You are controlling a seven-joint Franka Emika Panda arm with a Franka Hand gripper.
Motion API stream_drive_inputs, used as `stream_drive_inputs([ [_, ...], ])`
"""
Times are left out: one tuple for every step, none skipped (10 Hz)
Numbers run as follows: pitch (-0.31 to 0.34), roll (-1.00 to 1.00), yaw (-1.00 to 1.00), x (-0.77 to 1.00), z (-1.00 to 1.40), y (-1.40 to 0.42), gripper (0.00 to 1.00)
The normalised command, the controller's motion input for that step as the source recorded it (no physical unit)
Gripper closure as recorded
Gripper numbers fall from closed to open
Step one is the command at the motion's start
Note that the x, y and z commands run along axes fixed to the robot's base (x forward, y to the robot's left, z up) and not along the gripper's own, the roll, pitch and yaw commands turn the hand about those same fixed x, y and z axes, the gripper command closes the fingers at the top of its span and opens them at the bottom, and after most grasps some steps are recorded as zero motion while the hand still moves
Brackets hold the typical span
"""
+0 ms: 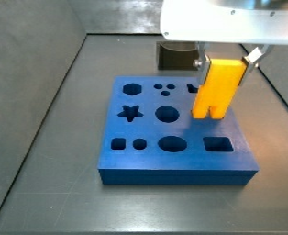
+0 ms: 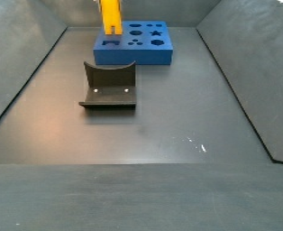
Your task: Insert the double-square object.
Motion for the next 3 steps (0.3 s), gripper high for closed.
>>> stream_drive_inputs([
  [0.043,0.09,-0.01,-0.05,-0.28,0.00,1.00],
  [0.027,0.06,-0.01,-0.01,-0.04,0.00,1.00],
  [0.000,0.00,0.00,0.00,0.00,0.00,1.00],
])
